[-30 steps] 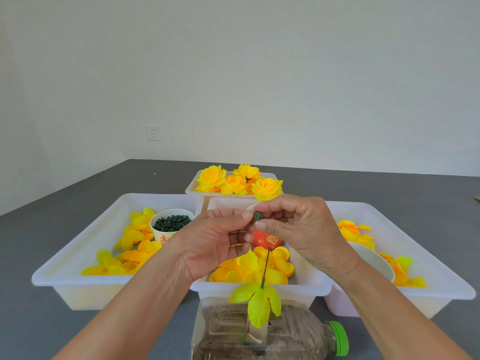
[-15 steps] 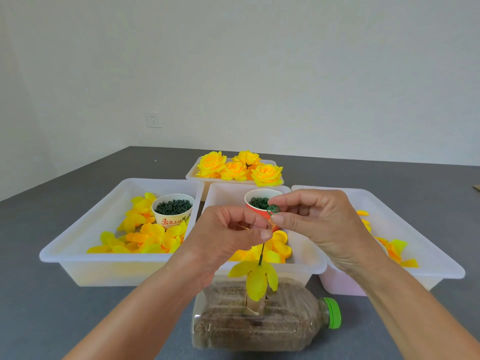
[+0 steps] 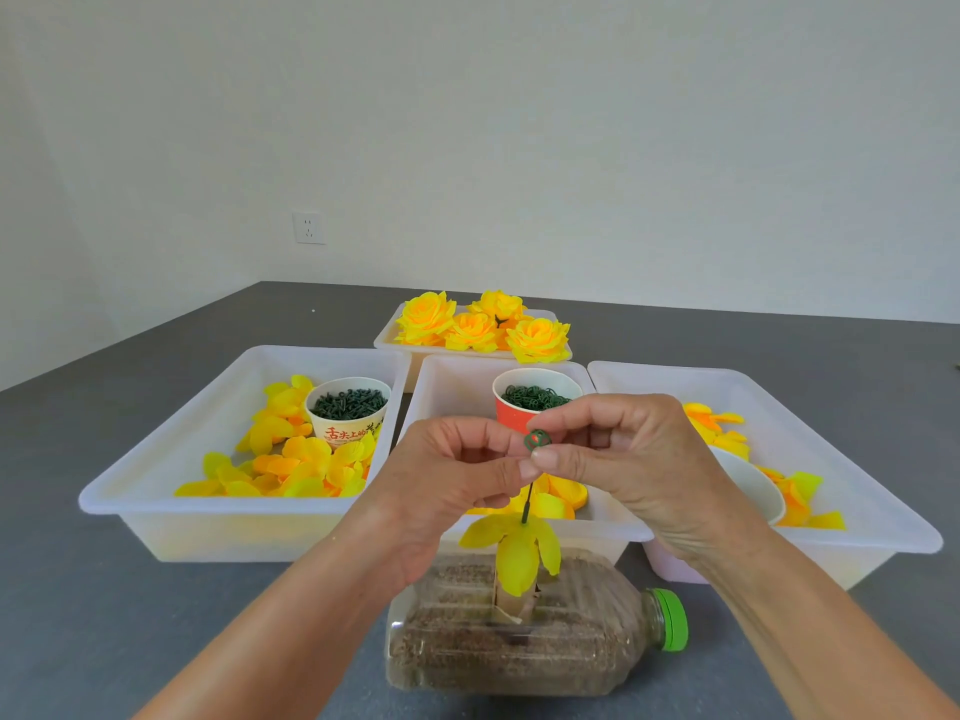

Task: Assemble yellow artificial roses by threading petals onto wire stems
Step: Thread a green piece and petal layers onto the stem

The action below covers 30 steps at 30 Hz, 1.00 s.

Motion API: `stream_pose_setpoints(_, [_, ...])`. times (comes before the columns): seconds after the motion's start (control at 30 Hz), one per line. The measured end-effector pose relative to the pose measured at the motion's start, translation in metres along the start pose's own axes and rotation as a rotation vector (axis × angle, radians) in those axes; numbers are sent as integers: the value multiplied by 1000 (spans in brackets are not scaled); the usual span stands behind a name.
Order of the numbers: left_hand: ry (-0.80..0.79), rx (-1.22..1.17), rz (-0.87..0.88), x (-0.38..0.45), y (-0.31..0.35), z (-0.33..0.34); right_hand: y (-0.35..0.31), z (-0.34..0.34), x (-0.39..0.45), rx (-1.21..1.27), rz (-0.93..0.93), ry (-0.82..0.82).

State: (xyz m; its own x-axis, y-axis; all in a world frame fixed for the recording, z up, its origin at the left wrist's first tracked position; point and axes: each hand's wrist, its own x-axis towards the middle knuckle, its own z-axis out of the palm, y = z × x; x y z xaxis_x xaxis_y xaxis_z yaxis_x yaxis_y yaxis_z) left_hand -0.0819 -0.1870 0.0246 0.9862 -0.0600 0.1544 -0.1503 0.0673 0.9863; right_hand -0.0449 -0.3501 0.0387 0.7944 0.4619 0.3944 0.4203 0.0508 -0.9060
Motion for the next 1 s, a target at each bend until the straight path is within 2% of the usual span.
stream_pose_setpoints(0.47, [14, -38, -5, 0, -6, 1, 1, 2, -3, -44, 6, 4])
stream_pose_setpoints(1.0, [23, 30, 2, -4, -7, -1, 14, 1, -5, -32, 44, 13])
